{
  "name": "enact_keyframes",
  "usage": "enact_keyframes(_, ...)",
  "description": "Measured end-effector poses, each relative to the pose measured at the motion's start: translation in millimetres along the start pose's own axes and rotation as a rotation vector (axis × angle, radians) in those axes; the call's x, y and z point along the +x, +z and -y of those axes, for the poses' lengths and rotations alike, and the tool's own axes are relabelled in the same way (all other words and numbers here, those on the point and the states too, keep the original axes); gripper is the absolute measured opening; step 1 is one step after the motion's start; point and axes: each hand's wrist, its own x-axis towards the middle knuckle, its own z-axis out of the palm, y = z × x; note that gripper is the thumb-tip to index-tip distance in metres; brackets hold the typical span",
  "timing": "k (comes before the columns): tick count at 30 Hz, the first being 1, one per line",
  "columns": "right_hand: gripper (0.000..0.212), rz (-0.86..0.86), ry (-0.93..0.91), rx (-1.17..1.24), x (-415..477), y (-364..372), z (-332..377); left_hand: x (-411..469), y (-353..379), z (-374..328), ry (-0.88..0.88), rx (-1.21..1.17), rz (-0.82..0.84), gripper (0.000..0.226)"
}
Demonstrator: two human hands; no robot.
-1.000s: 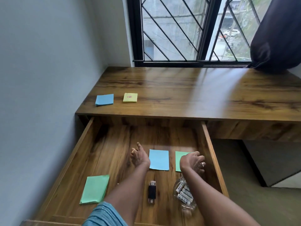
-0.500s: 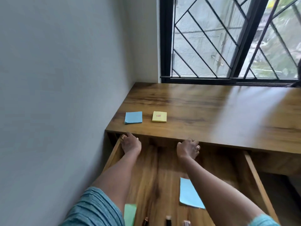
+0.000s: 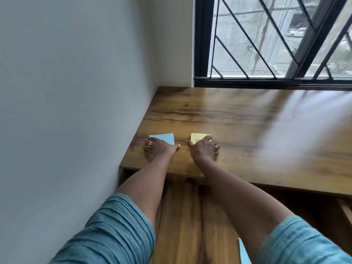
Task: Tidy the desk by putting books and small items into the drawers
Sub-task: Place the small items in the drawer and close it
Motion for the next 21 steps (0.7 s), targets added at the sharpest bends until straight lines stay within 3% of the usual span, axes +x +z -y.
enact_keyframes(6, 0.092, -0.008, -0.087, -0.123, -5.1, -1.7, -4.3, -0.2, 5.2, 0.5, 0.041, -0.054, -0.029, 0.106)
enact_keyframes(11, 0.101, 0.024, -0.163, -0.163, -33.4, -15.8, -26.5, -24.9, -1.1, 18.1, 0.032, -0.063, 0.005, 0.111)
enact_keyframes(21, 0.091, -0.016, -0.198, -0.16, -145.9, -40.0, -103.6, -128.8, -8.0, 89.2, 0.1, -0.142, -0.007, 0.122)
